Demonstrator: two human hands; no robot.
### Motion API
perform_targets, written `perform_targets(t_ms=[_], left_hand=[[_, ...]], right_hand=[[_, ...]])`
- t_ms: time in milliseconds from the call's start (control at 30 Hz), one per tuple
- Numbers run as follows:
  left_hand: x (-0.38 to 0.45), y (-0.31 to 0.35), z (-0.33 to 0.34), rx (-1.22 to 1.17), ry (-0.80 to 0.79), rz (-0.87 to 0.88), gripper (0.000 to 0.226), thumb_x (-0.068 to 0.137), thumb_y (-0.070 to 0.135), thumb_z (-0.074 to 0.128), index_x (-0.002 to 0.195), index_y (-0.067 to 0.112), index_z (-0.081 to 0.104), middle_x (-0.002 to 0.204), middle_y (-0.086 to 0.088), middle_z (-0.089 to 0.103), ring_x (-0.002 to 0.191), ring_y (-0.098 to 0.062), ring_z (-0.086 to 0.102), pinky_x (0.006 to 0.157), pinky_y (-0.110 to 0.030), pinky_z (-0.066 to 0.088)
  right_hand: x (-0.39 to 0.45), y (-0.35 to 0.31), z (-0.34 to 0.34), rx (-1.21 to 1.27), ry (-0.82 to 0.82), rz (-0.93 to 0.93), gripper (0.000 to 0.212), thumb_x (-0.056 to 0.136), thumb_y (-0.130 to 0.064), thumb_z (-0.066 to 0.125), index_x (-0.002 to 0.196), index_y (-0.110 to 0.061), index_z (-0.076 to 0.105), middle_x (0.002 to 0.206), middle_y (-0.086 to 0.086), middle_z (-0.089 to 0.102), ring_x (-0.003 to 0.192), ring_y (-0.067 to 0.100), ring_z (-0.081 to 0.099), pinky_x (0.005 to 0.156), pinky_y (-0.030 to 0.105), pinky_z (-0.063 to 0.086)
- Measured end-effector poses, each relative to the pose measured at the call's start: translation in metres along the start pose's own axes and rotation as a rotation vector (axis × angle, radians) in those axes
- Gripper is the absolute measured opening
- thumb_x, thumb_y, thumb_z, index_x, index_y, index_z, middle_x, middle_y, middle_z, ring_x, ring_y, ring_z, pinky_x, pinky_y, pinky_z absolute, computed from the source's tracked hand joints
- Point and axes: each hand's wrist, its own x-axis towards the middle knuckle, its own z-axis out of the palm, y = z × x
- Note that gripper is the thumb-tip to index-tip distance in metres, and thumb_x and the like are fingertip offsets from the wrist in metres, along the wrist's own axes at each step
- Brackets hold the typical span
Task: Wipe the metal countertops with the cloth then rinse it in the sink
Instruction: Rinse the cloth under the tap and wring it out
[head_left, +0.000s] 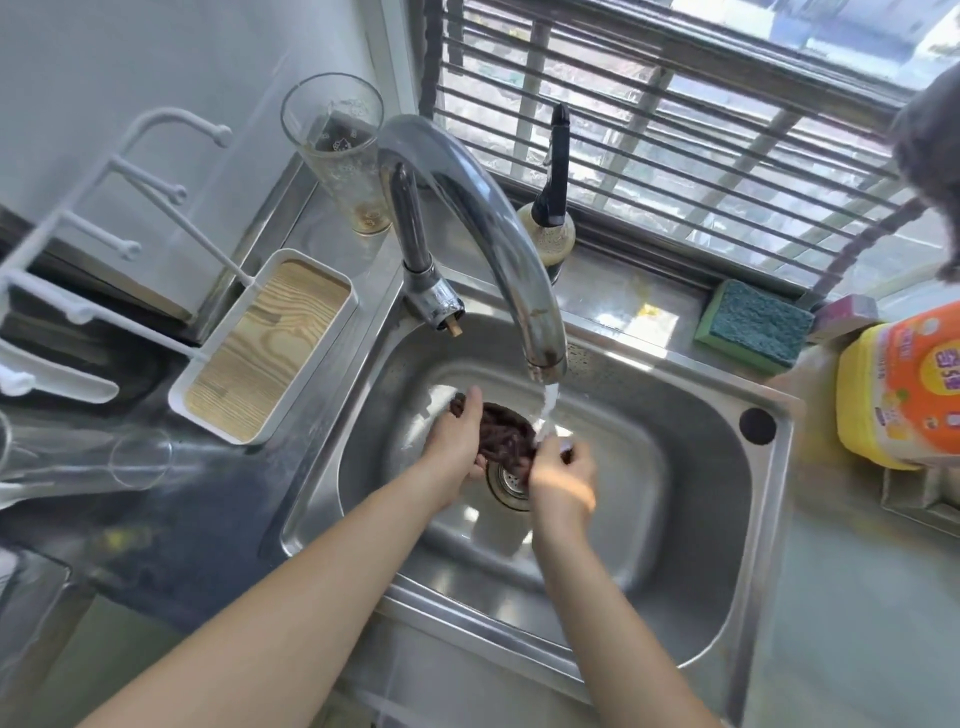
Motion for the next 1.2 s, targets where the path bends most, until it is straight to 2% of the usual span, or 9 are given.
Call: perform_targets(t_ms=[67,133,300,467,633,733,900,1100,1200], left_hand=[[-0.002,-0.004,0.008,-0.034,-0.031,-0.032,0.059,0.093,0.066,0.053,0.097,0.01,0.069,0.085,-0.006,0.072,0.073,-0.024,0.066,0.065,-0.028,0.055],[-0.009,-0.007,0.012,-0.064,-0.07,-0.052,0.037,0.09,0.048,0.068,0.082,0.012,0.07,0.072,-0.003,0.071,0.069,-0.022,0.066,0.062,-0.024,0.051],[-0.022,-0.015,0.027,-0.042,-0.121,-0.029,0.027,0.09,0.027,0.067,0.067,0.015,0.058,0.063,-0.004,0.061,0.056,-0.017,0.056,0.053,-0.019,0.045],[-0.012,-0.001,0.017,-0.268,-0.077,-0.079,0.024,0.081,0.024,0.072,0.065,0.011,0.058,0.049,0.001,0.058,0.045,-0.014,0.054,0.049,-0.021,0.042],[-0.031,-0.009,0.027,-0.081,-0.178,-0.035,0.024,0.096,0.028,0.06,0.08,0.01,0.061,0.068,-0.004,0.062,0.055,-0.014,0.059,0.045,-0.017,0.047],[-0.028,-0.007,0.018,0.0,-0.23,-0.033,0.028,0.1,0.034,0.053,0.087,0.01,0.058,0.064,-0.007,0.059,0.04,-0.012,0.051,0.041,-0.02,0.04],[-0.02,-0.003,0.001,-0.117,-0.263,-0.152,0.046,0.101,0.033,0.036,0.127,0.005,0.063,0.114,-0.021,0.072,0.096,-0.034,0.069,0.081,-0.061,0.057],[-0.004,-0.009,0.001,-0.257,-0.09,-0.125,0.04,0.099,0.043,0.058,0.114,0.006,0.064,0.107,-0.021,0.072,0.075,-0.029,0.07,0.041,-0.027,0.053],[-0.004,-0.005,0.008,-0.324,-0.011,-0.095,0.061,0.091,0.066,0.056,0.111,0.009,0.063,0.097,-0.014,0.07,0.057,-0.022,0.06,0.036,-0.02,0.041]], right_hand=[[-0.038,0.0,0.012,-0.021,-0.055,-0.179,0.028,0.097,-0.043,0.057,0.079,-0.021,0.057,0.075,0.0,0.064,0.078,0.026,0.061,0.075,0.038,0.048],[-0.042,-0.007,0.013,-0.026,0.024,-0.213,0.033,0.098,-0.035,0.055,0.068,-0.022,0.051,0.069,0.0,0.062,0.074,0.027,0.059,0.069,0.037,0.044],[0.019,-0.03,0.009,0.01,0.109,0.127,0.041,0.096,-0.034,0.049,0.061,-0.013,0.052,0.083,0.021,0.069,0.088,0.041,0.065,0.082,0.046,0.054],[-0.051,-0.023,0.016,-0.038,0.028,-0.203,0.037,0.095,-0.039,0.051,0.065,-0.018,0.05,0.072,0.005,0.06,0.082,0.035,0.059,0.08,0.041,0.048],[0.021,-0.038,0.005,-0.013,0.077,0.022,0.042,0.097,-0.033,0.049,0.064,-0.009,0.055,0.074,0.013,0.062,0.079,0.035,0.054,0.071,0.037,0.039],[0.042,-0.035,0.002,0.121,-0.067,0.071,0.035,0.083,-0.042,0.053,0.071,-0.011,0.063,0.08,0.013,0.069,0.085,0.036,0.065,0.083,0.048,0.055],[0.035,-0.035,-0.012,0.278,-0.516,0.129,0.023,0.085,-0.015,0.069,0.104,-0.003,0.063,0.105,0.023,0.071,0.097,0.037,0.07,0.093,0.055,0.057],[0.042,-0.012,-0.015,-0.105,0.043,-0.085,0.013,0.086,-0.018,0.066,0.092,-0.013,0.055,0.087,0.004,0.063,0.099,0.036,0.063,0.091,0.045,0.051],[0.005,0.006,0.001,-0.252,0.051,-0.318,0.026,0.096,-0.027,0.053,0.094,-0.002,0.058,0.092,0.017,0.064,0.093,0.038,0.059,0.082,0.042,0.041]])
